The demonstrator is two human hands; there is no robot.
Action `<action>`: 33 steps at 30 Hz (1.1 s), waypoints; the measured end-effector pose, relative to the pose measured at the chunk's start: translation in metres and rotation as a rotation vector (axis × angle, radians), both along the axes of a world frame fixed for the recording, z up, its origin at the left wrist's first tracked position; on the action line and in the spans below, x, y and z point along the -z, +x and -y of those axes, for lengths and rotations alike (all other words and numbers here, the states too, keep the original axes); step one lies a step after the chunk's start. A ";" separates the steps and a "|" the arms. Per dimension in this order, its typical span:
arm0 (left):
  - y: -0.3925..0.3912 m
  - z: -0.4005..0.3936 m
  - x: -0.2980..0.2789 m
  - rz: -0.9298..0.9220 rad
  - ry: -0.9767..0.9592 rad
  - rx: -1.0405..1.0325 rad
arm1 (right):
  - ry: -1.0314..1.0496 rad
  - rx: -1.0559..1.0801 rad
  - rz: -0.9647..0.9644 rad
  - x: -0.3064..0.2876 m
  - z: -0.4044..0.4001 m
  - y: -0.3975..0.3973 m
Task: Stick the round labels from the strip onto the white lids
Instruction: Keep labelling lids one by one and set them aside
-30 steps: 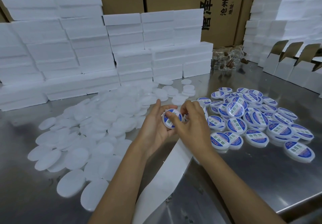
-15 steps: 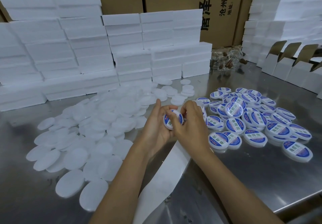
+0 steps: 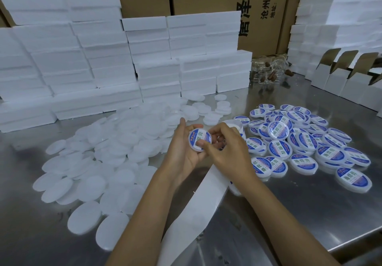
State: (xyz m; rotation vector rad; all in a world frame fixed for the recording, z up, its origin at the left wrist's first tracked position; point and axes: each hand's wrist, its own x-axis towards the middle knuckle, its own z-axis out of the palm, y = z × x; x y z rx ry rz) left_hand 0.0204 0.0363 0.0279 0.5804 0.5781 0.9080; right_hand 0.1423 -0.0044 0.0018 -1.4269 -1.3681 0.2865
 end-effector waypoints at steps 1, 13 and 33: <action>-0.001 0.000 -0.001 0.005 -0.017 -0.004 | 0.007 -0.005 -0.012 -0.001 0.000 0.002; -0.003 0.013 -0.014 -0.095 0.052 0.025 | -0.013 0.006 -0.063 0.001 0.002 -0.002; -0.010 0.007 0.000 -0.268 0.273 0.064 | 0.112 0.295 0.183 -0.002 0.000 0.032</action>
